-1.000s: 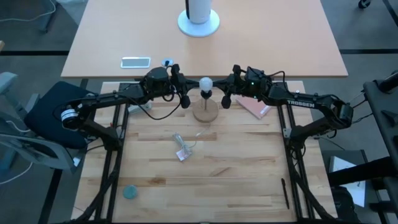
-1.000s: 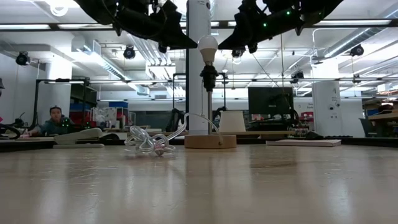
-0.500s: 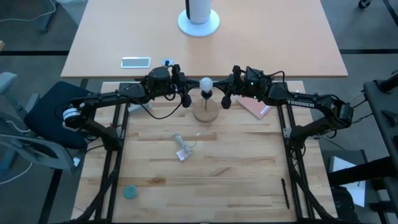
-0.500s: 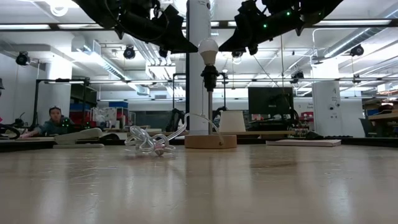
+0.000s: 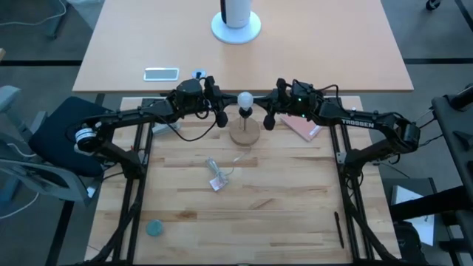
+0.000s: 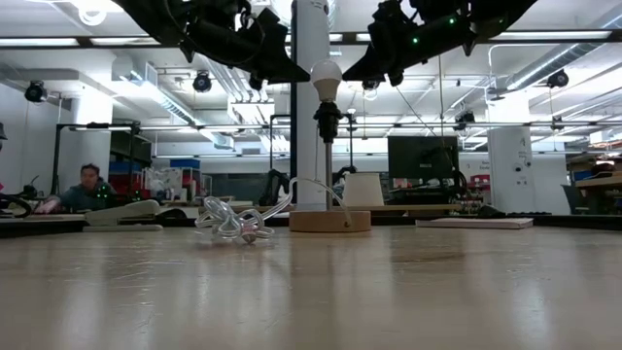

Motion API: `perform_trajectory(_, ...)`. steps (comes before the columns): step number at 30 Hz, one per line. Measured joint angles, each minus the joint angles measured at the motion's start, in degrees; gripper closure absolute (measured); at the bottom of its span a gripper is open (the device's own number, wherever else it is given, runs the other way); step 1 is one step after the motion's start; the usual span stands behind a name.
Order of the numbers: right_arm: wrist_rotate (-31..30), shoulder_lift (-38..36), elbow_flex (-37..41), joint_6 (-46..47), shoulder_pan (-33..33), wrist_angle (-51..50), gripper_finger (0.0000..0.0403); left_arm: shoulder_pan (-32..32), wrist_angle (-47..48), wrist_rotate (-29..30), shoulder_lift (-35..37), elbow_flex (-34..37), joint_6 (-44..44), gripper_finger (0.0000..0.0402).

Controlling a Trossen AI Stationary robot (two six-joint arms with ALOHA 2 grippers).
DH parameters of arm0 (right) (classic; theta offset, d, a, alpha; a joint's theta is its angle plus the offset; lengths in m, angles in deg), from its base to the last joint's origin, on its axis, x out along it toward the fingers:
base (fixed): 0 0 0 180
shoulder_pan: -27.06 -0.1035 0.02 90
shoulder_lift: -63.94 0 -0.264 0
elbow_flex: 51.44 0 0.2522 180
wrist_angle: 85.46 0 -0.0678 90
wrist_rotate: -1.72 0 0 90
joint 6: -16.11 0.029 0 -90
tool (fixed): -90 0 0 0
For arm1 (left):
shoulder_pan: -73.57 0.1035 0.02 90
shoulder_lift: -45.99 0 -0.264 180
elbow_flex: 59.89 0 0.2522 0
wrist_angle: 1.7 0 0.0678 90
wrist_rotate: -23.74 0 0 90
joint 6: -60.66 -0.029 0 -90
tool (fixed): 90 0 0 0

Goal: Screw lightbulb
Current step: Insert the lightbulb on the desk lamp

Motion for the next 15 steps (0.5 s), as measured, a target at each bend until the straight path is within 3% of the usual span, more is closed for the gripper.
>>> perform_trajectory(15, 0.5, 0.0, 0.2, 0.5, -0.6, -1.4, 0.0396, 1.1, -1.4, -0.4, -1.2, 0.0, -0.4, 0.0401)
